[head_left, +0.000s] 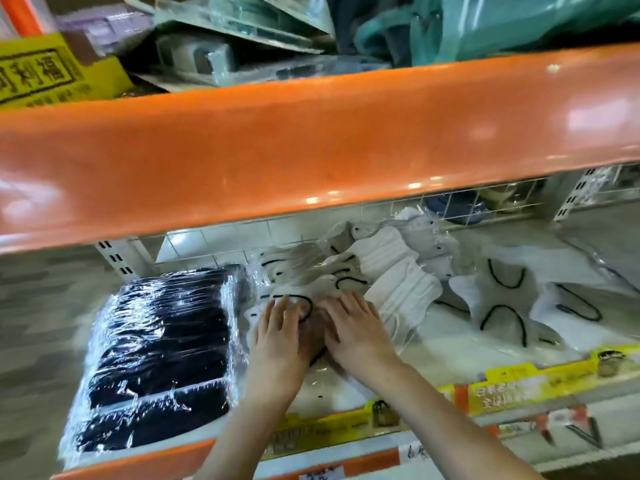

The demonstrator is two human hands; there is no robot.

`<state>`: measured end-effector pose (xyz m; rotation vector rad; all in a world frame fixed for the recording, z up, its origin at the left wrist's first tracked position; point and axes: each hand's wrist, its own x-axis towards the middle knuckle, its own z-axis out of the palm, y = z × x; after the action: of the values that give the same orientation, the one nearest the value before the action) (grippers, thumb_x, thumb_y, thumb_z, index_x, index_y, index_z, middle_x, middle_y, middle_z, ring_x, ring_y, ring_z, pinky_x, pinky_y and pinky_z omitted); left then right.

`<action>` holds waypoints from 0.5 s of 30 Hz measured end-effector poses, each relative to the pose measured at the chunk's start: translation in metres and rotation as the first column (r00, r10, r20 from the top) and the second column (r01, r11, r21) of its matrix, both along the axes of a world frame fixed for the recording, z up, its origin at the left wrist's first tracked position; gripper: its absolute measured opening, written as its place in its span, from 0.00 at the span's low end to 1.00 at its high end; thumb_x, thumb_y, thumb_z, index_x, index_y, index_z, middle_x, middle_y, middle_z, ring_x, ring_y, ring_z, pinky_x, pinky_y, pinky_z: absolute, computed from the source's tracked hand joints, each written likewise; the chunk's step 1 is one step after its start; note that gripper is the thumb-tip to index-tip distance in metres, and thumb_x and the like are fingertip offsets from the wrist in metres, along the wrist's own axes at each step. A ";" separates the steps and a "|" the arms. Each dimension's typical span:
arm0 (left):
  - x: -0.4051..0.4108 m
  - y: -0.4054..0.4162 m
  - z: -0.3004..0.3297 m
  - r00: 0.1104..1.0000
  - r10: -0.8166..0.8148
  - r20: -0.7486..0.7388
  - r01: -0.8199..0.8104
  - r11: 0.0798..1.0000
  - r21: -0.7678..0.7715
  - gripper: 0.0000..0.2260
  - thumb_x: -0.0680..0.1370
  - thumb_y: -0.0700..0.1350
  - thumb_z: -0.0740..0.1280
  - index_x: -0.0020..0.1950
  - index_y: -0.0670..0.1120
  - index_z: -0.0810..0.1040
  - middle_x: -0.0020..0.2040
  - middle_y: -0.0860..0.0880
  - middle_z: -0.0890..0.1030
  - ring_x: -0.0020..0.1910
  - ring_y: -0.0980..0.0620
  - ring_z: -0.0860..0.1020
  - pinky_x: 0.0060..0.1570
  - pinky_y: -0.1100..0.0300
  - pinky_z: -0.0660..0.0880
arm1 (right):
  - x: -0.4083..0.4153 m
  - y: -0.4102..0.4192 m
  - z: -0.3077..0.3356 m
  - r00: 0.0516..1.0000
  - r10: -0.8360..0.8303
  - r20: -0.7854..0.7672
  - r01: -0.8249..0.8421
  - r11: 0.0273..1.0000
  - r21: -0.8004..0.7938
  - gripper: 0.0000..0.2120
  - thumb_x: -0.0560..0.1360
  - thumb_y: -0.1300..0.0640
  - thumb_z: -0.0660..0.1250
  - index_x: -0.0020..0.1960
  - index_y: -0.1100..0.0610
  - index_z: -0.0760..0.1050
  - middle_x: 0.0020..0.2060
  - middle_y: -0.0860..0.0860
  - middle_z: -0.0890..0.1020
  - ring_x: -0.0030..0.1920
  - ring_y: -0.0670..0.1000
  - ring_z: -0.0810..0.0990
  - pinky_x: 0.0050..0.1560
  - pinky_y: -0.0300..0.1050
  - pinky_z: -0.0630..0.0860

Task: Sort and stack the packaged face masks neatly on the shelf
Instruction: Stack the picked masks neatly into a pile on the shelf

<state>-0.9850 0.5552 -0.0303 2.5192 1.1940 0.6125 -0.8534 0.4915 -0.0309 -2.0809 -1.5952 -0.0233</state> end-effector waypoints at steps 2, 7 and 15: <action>0.022 -0.005 0.003 0.999 0.044 0.003 -0.044 0.999 -0.029 0.22 0.77 0.50 0.62 0.70 0.47 0.68 0.74 0.44 0.64 0.75 0.42 0.58 0.71 0.47 0.56 | 0.017 -0.008 -0.003 1.000 -0.009 0.028 0.010 1.000 -0.026 0.24 0.67 0.49 0.54 0.59 0.54 0.76 0.57 0.52 0.77 0.57 0.55 0.74 0.55 0.53 0.76; 0.038 -0.008 0.001 0.959 0.266 0.103 -0.259 0.963 -0.072 0.27 0.77 0.45 0.66 0.74 0.44 0.62 0.76 0.40 0.58 0.74 0.39 0.57 0.71 0.45 0.54 | 0.030 -0.015 -0.010 0.999 0.022 -0.038 -0.023 1.000 -0.017 0.26 0.68 0.46 0.58 0.62 0.54 0.74 0.60 0.50 0.76 0.62 0.50 0.67 0.59 0.51 0.74; 0.034 0.000 -0.024 0.936 0.308 0.169 -0.294 0.950 -0.101 0.21 0.74 0.37 0.69 0.66 0.37 0.70 0.66 0.34 0.70 0.63 0.32 0.71 0.57 0.39 0.69 | 0.029 -0.014 -0.002 0.998 0.044 -0.044 -0.056 0.948 -0.313 0.42 0.75 0.39 0.61 0.78 0.50 0.41 0.78 0.48 0.43 0.76 0.49 0.42 0.72 0.43 0.38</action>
<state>-0.9507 0.5556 -0.0539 2.1796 1.5146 0.8356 -0.8242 0.4779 -0.0329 -2.2588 -1.7202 0.3042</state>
